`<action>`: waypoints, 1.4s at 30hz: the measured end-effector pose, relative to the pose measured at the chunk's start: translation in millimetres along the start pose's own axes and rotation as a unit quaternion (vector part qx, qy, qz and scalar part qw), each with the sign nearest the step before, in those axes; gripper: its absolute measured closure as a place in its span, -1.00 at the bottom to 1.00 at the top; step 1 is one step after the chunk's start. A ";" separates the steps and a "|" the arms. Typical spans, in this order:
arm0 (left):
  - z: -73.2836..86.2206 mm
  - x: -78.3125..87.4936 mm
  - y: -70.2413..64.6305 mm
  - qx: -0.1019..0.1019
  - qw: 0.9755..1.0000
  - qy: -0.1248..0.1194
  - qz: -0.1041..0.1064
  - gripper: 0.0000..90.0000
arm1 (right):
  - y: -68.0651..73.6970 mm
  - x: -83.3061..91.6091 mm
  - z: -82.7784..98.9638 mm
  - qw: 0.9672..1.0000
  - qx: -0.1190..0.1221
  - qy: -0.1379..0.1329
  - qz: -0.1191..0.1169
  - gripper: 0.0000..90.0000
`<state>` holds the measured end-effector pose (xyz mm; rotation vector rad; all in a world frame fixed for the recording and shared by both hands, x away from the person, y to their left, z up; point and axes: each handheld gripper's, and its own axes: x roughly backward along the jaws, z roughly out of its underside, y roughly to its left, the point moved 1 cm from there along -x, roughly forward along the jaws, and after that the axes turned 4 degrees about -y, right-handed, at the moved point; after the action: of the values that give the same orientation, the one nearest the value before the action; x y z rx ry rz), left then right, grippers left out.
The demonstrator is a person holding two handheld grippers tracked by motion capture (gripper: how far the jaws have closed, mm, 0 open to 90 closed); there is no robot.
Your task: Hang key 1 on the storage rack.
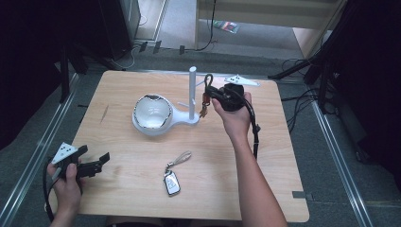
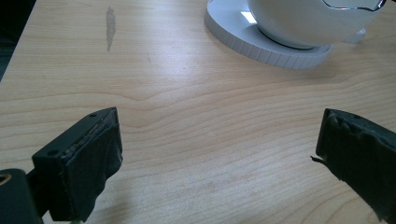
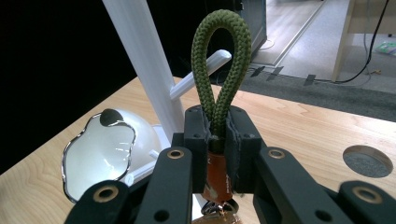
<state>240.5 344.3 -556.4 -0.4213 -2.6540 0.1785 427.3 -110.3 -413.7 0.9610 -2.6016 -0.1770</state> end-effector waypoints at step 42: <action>0.1 0.1 -0.1 0.000 1.000 0.000 -0.001 -0.98 | -11.7 2.0 -4.9 0.998 0.051 0.025 -0.022 0.82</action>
<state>240.4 344.2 -556.4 -0.4184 -2.6550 0.1777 434.7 -120.4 -411.4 1.0448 -2.5659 -0.0305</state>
